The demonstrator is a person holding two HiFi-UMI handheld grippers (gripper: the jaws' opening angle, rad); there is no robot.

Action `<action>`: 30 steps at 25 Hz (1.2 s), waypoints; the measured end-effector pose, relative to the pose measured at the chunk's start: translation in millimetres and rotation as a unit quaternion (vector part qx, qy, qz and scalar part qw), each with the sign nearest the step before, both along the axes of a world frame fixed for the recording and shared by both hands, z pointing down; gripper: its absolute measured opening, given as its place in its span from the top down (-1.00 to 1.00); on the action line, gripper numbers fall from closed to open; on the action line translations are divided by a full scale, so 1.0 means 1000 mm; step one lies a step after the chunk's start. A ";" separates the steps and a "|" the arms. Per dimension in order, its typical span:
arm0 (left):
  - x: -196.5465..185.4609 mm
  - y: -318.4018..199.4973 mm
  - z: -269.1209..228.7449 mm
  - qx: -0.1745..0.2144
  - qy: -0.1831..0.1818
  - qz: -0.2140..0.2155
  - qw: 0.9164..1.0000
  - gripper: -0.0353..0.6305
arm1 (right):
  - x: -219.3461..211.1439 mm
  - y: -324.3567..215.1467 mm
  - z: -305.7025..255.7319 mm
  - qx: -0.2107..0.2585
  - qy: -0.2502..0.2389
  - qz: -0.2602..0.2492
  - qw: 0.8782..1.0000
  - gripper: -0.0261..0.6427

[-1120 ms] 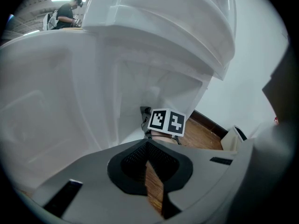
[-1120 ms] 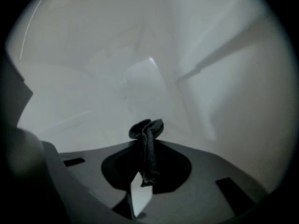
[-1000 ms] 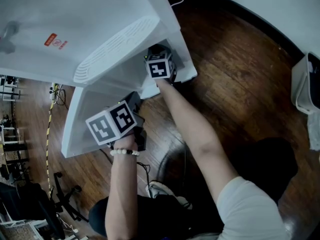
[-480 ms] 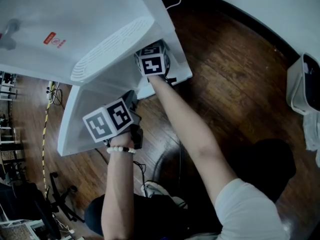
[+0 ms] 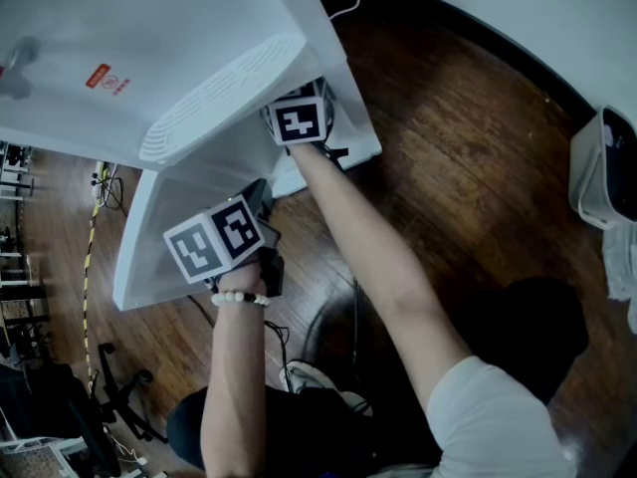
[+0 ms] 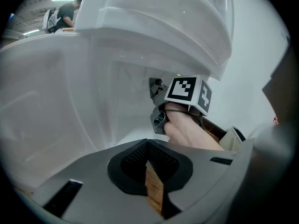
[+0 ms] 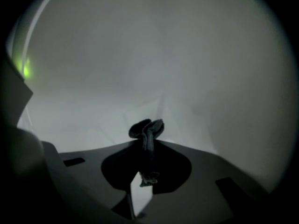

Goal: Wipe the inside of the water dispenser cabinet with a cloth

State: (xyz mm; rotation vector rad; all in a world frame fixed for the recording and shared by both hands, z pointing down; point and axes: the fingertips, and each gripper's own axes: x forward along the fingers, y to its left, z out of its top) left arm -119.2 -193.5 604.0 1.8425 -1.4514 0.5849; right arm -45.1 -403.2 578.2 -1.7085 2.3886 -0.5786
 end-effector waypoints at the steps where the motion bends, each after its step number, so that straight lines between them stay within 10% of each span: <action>1: 0.000 0.000 0.001 0.000 0.000 0.001 1.000 0.90 | 0.000 0.000 0.000 0.000 0.000 0.000 1.000 0.74; 21: -0.014 -0.001 0.004 -0.005 0.005 -0.007 1.000 0.90 | 0.011 0.003 0.161 -0.179 -0.064 0.081 0.978 0.73; 30: -0.013 0.000 0.000 0.001 0.019 0.007 1.000 0.90 | 0.021 0.007 0.144 -0.150 -0.083 0.109 0.979 0.74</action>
